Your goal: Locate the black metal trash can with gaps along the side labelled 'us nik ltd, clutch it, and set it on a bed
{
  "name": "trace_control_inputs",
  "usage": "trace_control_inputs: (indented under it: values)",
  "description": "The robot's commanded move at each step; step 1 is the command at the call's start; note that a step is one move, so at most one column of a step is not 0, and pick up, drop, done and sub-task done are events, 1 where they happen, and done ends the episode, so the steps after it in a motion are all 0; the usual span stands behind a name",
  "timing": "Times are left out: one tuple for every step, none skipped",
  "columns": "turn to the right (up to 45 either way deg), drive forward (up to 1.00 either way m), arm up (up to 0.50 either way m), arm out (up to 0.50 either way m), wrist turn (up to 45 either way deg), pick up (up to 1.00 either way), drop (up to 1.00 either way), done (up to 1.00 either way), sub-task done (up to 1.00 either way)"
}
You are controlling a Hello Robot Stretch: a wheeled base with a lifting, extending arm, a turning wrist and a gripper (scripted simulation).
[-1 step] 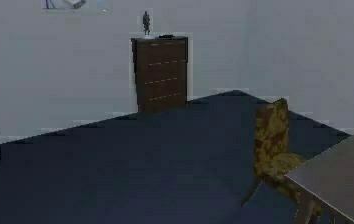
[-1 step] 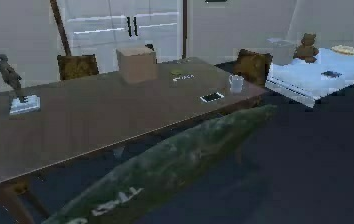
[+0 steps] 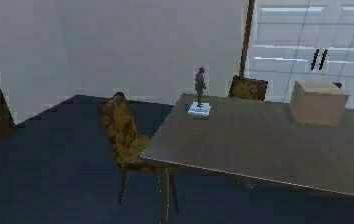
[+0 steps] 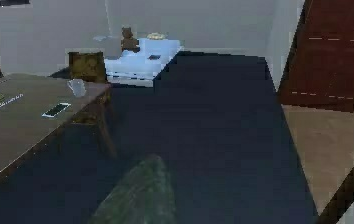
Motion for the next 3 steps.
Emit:
trace_control_inputs:
  values:
    - [45.0, 0.00, 0.00, 0.00, 0.0, 0.00, 0.00, 0.00, 0.00]
    - [45.0, 0.00, 0.00, 0.00, 0.0, 0.00, 0.00, 0.00, 0.00]
    - [21.0, 0.00, 0.00, 0.00, 0.0, 0.00, 0.00, 0.00, 0.00]
